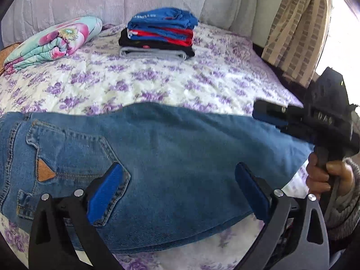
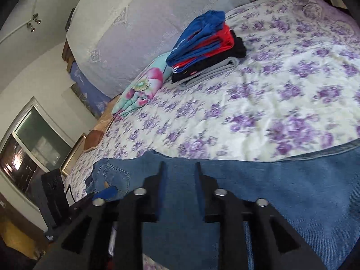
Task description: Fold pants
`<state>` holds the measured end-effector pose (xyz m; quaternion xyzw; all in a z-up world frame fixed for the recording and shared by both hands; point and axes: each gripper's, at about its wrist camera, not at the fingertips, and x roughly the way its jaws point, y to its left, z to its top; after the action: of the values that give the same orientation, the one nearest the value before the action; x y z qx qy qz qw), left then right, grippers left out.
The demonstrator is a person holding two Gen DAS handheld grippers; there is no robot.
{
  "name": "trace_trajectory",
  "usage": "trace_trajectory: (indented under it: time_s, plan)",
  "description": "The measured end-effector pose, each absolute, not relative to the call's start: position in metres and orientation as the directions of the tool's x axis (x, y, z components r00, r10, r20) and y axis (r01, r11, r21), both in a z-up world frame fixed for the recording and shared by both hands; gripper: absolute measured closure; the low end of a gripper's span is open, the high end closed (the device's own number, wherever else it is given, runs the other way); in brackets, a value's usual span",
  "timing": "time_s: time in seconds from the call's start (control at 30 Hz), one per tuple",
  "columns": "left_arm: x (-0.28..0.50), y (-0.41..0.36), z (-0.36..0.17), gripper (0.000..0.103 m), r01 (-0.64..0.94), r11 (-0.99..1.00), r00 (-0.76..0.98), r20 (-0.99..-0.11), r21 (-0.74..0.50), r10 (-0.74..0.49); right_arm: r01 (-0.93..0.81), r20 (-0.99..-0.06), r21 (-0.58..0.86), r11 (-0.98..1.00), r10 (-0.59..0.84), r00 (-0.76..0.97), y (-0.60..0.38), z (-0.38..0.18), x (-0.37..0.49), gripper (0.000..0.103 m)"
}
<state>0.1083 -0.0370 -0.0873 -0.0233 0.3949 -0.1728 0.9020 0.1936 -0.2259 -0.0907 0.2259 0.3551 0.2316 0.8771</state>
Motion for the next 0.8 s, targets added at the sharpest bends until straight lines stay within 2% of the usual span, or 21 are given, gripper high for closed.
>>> trace_trajectory:
  time_s: [0.03, 0.1, 0.13, 0.2, 0.33, 0.4, 0.5, 0.53, 0.6, 0.7, 0.8]
  plan:
    - [0.109, -0.039, -0.098, 0.005, 0.288, 0.947, 0.625, -0.721, -0.144, -0.299, -0.247, -0.54, 0.557, 0.793, 0.572, 0.618, -0.219, -0.098, 0.201, 0.058]
    - [0.098, -0.046, -0.102, 0.005, 0.31, 0.949, 0.676, -0.689, -0.057, -0.262, -0.211, -0.58, 0.583, 0.784, 0.584, 0.569, -0.218, -0.122, 0.217, 0.06]
    - [0.096, -0.047, -0.102, 0.005, 0.307, 0.951, 0.682, -0.687, -0.041, -0.25, -0.195, -0.567, 0.608, 0.77, 0.593, 0.571, -0.224, -0.124, 0.219, 0.067]
    - [0.097, -0.042, -0.1, 0.005, 0.304, 0.95, 0.673, -0.689, -0.075, -0.27, -0.165, -0.574, 0.637, 0.753, 0.606, 0.551, -0.226, -0.116, 0.22, 0.067]
    - [0.099, -0.026, -0.082, 0.005, 0.295, 0.926, 0.66, -0.651, -0.234, -0.375, -0.251, -0.527, 0.638, 0.728, 0.65, 0.548, -0.205, -0.091, 0.212, 0.055]
    - [0.099, -0.027, -0.077, 0.005, 0.314, 0.912, 0.65, -0.64, -0.264, -0.409, -0.272, -0.506, 0.67, 0.691, 0.693, 0.514, -0.191, -0.093, 0.218, 0.051]
    - [0.107, -0.044, -0.098, 0.005, 0.32, 0.932, 0.602, -0.723, -0.17, -0.339, -0.228, -0.554, 0.667, 0.709, 0.677, 0.484, -0.181, -0.12, 0.237, 0.049]
    - [0.103, -0.05, -0.103, 0.005, 0.332, 0.937, 0.63, -0.714, -0.109, -0.306, -0.221, -0.549, 0.665, 0.714, 0.667, 0.503, -0.183, -0.124, 0.239, 0.058]
    - [0.093, -0.059, -0.106, 0.005, 0.333, 0.943, 0.674, -0.693, -0.025, -0.256, -0.215, -0.544, 0.676, 0.705, 0.674, 0.5, -0.187, -0.121, 0.236, 0.06]
    - [0.097, -0.052, -0.101, 0.005, 0.324, 0.942, 0.651, -0.702, -0.088, -0.289, -0.214, -0.516, 0.663, 0.717, 0.645, 0.564, -0.202, -0.101, 0.216, 0.049]
    - [0.097, -0.041, -0.088, 0.005, 0.3, 0.939, 0.656, -0.679, -0.167, -0.33, -0.257, -0.479, 0.604, 0.755, 0.601, 0.64, -0.232, -0.077, 0.176, 0.047]
